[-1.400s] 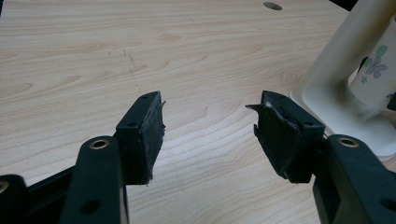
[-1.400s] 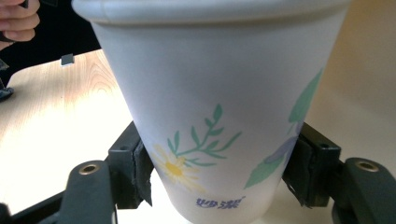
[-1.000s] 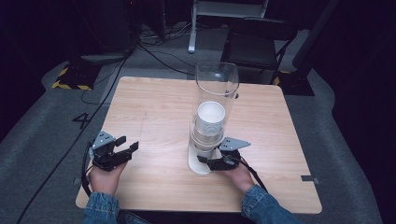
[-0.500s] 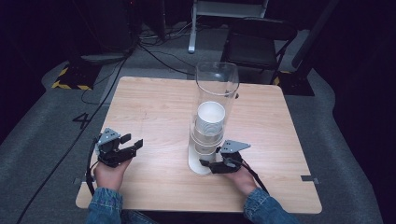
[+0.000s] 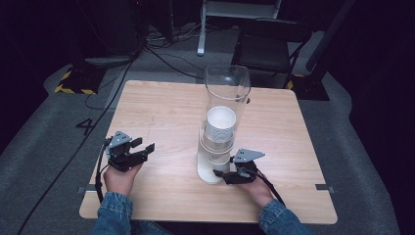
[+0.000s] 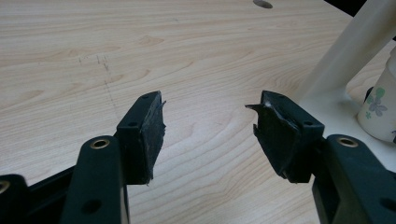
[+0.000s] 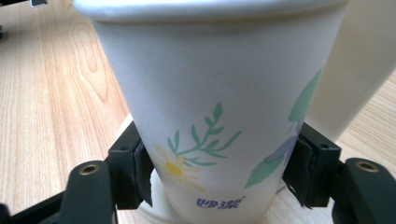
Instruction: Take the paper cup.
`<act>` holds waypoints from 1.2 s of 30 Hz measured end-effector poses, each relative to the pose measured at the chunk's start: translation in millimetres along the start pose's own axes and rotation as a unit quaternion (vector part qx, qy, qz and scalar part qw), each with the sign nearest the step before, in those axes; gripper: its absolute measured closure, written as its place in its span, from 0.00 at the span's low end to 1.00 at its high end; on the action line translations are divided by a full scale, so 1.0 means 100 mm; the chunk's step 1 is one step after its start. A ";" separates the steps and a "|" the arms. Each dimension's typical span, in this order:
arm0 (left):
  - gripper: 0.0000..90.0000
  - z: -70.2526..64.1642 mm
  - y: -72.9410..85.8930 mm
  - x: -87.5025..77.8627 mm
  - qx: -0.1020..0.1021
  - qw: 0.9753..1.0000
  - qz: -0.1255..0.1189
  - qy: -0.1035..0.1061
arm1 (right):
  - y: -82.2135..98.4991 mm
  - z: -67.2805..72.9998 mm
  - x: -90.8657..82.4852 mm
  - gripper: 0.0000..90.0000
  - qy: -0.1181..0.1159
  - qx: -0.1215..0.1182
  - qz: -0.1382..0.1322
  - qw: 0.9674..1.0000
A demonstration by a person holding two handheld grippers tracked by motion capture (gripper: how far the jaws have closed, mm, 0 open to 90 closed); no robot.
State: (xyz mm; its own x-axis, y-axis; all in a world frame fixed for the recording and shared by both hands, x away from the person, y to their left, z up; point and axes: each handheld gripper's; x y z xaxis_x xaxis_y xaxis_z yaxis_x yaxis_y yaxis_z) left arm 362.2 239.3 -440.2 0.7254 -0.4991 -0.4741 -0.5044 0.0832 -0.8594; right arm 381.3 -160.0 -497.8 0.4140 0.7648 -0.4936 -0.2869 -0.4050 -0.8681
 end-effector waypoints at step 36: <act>0.46 -0.02 -0.03 0.05 0.002 1.000 0.004 0.003 | 0.01 -0.46 -0.67 0.38 0.092 0.057 -0.055 0.993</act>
State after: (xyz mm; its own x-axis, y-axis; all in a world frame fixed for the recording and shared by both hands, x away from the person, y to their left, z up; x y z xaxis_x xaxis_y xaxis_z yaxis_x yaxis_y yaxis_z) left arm 366.1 235.4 -439.5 0.7192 -0.5032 -0.4792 -0.5075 0.0908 -0.8569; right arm 392.8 -234.1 -467.7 0.5966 0.6925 -0.4056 -0.3219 -0.2565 -0.9114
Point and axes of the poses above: each handheld gripper's, and its own axes: x roughly forward along the jaws, y roughly out of its underside, z roughly to its left, and after that the axes turned 2 degrees about -z, right-handed
